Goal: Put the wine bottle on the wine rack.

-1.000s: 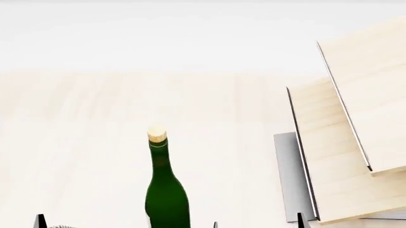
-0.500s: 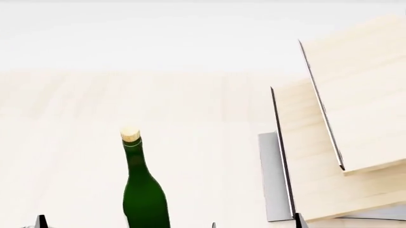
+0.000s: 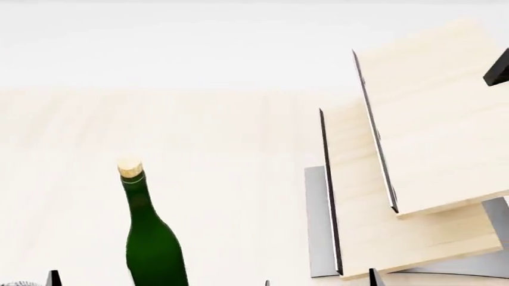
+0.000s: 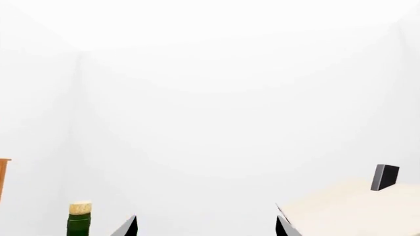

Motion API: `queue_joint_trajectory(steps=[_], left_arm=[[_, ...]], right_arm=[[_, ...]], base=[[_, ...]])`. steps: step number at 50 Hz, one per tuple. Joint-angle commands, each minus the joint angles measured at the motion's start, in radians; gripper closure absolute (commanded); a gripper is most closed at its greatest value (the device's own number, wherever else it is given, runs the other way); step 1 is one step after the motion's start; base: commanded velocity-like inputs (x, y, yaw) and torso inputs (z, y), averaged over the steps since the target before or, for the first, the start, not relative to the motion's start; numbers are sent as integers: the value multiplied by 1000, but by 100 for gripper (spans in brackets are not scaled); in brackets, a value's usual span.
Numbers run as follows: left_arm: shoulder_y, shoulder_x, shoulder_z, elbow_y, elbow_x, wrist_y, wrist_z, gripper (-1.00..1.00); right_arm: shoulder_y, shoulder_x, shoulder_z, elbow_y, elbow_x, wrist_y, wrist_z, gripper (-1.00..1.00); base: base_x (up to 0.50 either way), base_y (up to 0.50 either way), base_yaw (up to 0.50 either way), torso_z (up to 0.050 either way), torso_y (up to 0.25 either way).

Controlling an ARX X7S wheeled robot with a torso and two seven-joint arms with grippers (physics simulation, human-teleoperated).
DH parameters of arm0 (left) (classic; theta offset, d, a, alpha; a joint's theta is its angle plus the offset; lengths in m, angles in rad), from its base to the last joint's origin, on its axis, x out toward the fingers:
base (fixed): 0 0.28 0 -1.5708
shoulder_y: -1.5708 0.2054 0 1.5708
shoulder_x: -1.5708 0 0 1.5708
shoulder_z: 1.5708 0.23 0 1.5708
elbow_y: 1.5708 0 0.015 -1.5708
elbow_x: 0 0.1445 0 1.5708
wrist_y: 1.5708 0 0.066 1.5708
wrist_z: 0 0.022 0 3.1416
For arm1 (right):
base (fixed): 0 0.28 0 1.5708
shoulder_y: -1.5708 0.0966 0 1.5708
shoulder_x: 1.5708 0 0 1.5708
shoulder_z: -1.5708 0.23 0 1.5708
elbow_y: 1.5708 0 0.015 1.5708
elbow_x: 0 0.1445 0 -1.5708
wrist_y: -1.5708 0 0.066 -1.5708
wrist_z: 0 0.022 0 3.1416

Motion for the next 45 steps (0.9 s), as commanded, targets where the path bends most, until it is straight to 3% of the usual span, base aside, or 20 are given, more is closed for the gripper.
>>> queue_joint_trajectory(steps=[1, 45], left_arm=[[-3, -3, 4, -3, 1, 0, -4, -100], [-7, -17, 13, 2, -2, -4, -20, -100]], right_arm=[[1, 4, -3, 1, 2, -2, 4, -100], [0, 17, -16, -5, -4, -3, 21, -100]], base=[[0, -109, 0, 0, 0], [0, -106, 0, 0, 0]])
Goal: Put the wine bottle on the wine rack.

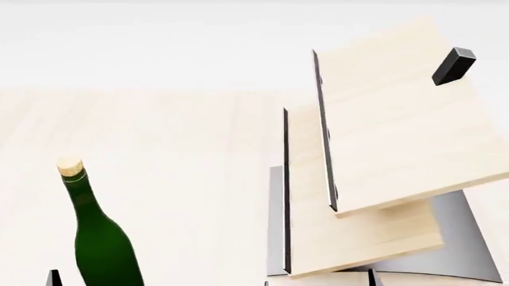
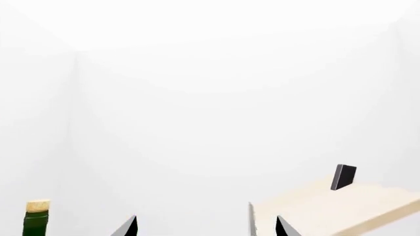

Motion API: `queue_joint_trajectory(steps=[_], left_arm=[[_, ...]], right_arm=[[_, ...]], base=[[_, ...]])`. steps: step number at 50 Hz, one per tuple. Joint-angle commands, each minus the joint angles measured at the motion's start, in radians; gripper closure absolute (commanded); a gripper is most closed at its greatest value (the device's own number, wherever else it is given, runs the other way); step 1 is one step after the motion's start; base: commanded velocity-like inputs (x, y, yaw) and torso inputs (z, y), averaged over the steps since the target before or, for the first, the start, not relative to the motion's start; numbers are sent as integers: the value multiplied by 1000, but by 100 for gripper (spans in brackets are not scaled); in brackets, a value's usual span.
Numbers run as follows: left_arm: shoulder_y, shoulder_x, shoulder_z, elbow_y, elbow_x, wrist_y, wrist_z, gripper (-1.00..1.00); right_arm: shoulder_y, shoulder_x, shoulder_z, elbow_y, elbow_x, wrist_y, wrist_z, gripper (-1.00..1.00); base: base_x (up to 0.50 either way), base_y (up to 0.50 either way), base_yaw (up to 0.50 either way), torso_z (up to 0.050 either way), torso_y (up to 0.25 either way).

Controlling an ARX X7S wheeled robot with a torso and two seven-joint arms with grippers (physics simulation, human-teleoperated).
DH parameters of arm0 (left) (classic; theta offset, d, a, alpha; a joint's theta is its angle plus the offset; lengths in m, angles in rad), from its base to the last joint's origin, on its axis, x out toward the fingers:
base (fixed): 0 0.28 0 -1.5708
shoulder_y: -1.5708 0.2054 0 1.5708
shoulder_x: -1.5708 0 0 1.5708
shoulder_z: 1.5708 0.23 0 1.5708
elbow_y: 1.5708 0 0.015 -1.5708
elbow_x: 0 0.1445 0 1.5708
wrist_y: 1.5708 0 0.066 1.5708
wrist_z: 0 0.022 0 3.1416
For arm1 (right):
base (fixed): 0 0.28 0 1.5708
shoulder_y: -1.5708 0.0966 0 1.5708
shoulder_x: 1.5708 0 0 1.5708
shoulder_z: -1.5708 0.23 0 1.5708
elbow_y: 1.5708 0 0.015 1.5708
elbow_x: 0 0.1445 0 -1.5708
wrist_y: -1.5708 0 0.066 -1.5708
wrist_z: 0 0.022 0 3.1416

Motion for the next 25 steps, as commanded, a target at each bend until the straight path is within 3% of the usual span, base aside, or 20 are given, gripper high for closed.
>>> queue_joint_trajectory(steps=[1, 25], left_arm=[[-1, -3, 4, -1, 0, 1, -4, -100], [-4, -9, 10, -2, 1, 1, -12, -100]], right_arm=[[-1, 4, -3, -2, -2, -3, 5, -100], [10, 7, -14, 11, -8, 9, 11, -100]], base=[[0, -105, 0, 0, 0], [0, -72, 0, 0, 0]])
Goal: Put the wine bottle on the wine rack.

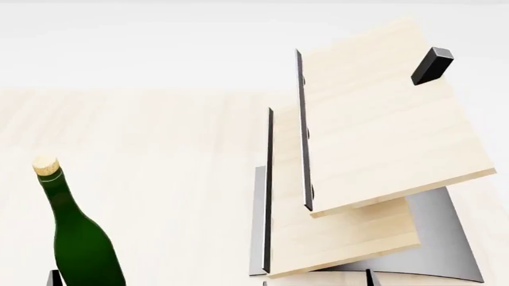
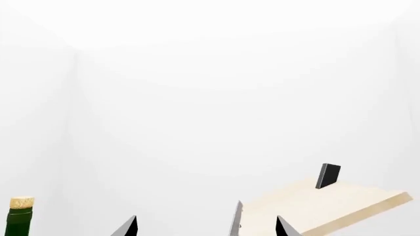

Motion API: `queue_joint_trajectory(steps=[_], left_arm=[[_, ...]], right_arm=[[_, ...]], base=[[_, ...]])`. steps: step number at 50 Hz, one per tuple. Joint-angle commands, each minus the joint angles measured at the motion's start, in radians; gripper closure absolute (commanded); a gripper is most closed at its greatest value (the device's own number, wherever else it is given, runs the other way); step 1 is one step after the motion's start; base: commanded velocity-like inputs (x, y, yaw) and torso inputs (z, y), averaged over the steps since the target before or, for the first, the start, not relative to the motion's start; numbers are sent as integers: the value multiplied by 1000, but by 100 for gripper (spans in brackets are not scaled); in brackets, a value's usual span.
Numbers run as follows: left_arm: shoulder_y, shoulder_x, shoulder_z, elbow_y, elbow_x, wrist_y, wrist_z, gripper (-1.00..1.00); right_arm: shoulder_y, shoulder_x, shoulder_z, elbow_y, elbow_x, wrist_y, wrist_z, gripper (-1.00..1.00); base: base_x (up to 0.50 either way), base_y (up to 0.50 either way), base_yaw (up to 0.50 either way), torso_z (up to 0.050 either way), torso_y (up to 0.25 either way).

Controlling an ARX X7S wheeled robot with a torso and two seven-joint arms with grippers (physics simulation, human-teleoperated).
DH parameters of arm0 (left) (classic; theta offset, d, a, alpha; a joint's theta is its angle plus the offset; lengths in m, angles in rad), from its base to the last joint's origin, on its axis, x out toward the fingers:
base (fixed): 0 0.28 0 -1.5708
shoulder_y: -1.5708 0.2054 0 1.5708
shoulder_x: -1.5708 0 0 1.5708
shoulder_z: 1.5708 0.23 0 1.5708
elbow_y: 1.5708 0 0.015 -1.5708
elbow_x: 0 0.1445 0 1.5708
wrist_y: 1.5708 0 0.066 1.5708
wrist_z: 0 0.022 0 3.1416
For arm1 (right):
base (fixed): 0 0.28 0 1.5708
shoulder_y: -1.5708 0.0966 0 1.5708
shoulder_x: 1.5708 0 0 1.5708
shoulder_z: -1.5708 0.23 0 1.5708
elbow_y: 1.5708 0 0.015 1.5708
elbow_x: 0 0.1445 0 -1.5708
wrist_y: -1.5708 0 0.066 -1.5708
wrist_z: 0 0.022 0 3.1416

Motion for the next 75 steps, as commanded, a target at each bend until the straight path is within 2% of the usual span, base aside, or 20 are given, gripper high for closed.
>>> queue_joint_trajectory(steps=[1, 13, 22, 29, 35, 43, 50, 55, 57, 59, 60, 61, 63, 66, 70, 73, 75], left_arm=[[-1, -3, 3, -2, 0, 1, -4, -100], [-2, -7, 4, -2, -2, -1, -9, -100], [-8, -8, 9, -13, -1, 3, -10, -100], [-8, -10, 11, -15, -2, 4, -13, -100], [-7, -10, 13, -6, 2, -4, -15, -100], [-9, -13, 13, -7, -1, -5, -17, -100], [-13, -17, 11, -7, -10, -8, -18, -100], [-14, -17, 9, 2, -6, -20, -21, -100], [-14, -17, 10, 3, -7, -20, -22, -100], [-14, -17, 12, 2, -4, -20, -21, -100], [-14, -17, 13, 5, -3, -23, -21, -100], [-14, -18, 11, 7, -5, -24, -22, -100], [-15, -20, 8, 4, -8, -21, -24, -100], [-14, -18, 14, 7, -1, -23, -24, -100], [-14, -19, 15, 6, 0, -20, -26, -100], [-13, -18, 18, 4, 5, -20, -27, -100], [-11, -19, 18, 10, 5, -23, -27, -100]], right_arm=[[5, 1, -6, 6, -5, 11, 3, -100], [9, -12, 13, -2, 4, 12, 35, -100], [36, -38, -9, -39, -79, 111, 49, -100], [94, -60, -3, -82, -48, 199, 54, -100], [211, -79, 16, -157, -6, 357, 54, -100], [433, -87, 30, -187, 141, 609, 11, -100], [632, -71, -9, -155, 119, 769, -31, -100], [708, -69, -15, -139, 125, 797, -54, -100], [738, -68, -13, -140, 147, 830, -68, -100], [792, -71, 26, -148, 249, 979, -93, -100], [792, -72, 31, -141, 236, 934, -95, -100], [808, -61, 22, -141, 227, 962, -94, -100], [844, -66, 69, -158, 369, 1078, -136, -100], [883, -59, 91, -162, 483, 1143, -201, -100], [948, -58, 81, -132, 545, 1242, -218, -100], [1006, -75, 114, -78, 689, 1367, -257, -100], [1023, -80, 116, -51, 717, 1387, -273, -100]], base=[[0, 0, 0, 0, 0], [0, 0, 0, 0, 0], [0, 0, 0, 0, 0], [0, 0, 0, 0, 0], [0, 0, 0, 0, 0], [0, 0, 0, 0, 0], [0, 0, 0, 0, 0], [0, 0, 0, 0, 0], [0, 0, 0, 0, 0], [0, 0, 0, 0, 0], [0, 0, 0, 0, 0], [0, 0, 0, 0, 0], [0, 0, 0, 0, 0], [0, 0, 0, 0, 0], [0, 0, 0, 0, 0], [0, 0, 0, 0, 0], [0, 0, 0, 0, 0]])
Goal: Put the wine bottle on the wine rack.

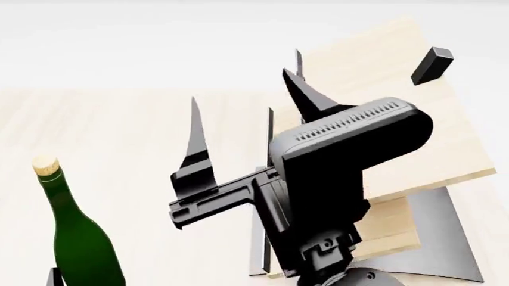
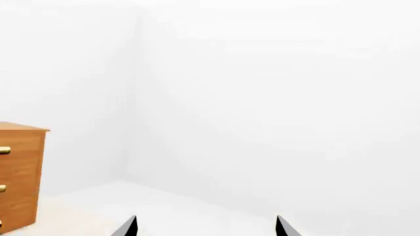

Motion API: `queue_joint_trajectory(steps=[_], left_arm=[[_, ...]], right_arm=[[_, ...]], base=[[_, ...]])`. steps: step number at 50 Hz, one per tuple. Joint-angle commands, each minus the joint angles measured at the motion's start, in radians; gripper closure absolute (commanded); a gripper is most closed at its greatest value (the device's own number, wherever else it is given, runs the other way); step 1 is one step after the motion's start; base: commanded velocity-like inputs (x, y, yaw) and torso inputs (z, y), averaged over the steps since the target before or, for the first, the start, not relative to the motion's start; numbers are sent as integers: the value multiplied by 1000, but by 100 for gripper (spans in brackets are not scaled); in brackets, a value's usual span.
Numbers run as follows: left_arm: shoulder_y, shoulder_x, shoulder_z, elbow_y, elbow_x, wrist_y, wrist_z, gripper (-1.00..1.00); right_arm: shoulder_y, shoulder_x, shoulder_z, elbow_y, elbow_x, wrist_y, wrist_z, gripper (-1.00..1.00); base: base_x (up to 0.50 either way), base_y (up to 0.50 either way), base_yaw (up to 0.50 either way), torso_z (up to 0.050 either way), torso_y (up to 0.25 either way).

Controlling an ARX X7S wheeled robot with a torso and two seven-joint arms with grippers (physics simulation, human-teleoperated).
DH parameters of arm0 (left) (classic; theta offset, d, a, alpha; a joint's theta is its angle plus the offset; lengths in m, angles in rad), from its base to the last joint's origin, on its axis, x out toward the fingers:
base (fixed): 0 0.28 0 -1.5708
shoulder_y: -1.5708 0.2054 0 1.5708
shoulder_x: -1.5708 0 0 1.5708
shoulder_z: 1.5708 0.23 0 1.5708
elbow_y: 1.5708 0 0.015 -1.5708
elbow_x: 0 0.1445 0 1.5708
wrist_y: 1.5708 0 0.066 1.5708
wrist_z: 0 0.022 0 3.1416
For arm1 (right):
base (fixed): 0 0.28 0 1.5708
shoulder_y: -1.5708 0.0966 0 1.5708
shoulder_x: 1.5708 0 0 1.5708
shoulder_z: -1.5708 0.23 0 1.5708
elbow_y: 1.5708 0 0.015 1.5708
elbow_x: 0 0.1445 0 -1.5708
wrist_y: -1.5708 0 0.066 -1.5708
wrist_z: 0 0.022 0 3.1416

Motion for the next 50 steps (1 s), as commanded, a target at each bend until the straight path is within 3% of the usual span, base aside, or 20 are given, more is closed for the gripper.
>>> queue_joint_trajectory(steps=[1, 7, 15, 23, 41, 50], left_arm=[[2, -2, 4, 5, 6, -2, -4, -100], [2, -2, 8, 10, 7, -8, -4, -100], [-2, -4, 13, 5, 7, -7, -4, -100], [-5, -5, 16, 0, 8, -5, -6, -100], [-5, -9, 24, -6, 7, -3, -9, -100], [-6, -12, 26, 1, 4, -8, -11, -100]], right_arm=[[181, -16, 49, 96, 306, 306, -118, -100], [261, -49, 130, 167, 549, 479, -134, -100], [319, -57, 125, 237, 629, 539, -163, -100], [362, -72, 75, 348, 640, 552, -232, -100], [420, -96, -105, 602, 474, 420, -421, -100], [445, -124, -141, 655, 453, 397, -441, -100]], base=[[0, 0, 0, 0, 0], [0, 0, 0, 0, 0], [0, 0, 0, 0, 0], [0, 0, 0, 0, 0], [0, 0, 0, 0, 0], [0, 0, 0, 0, 0]])
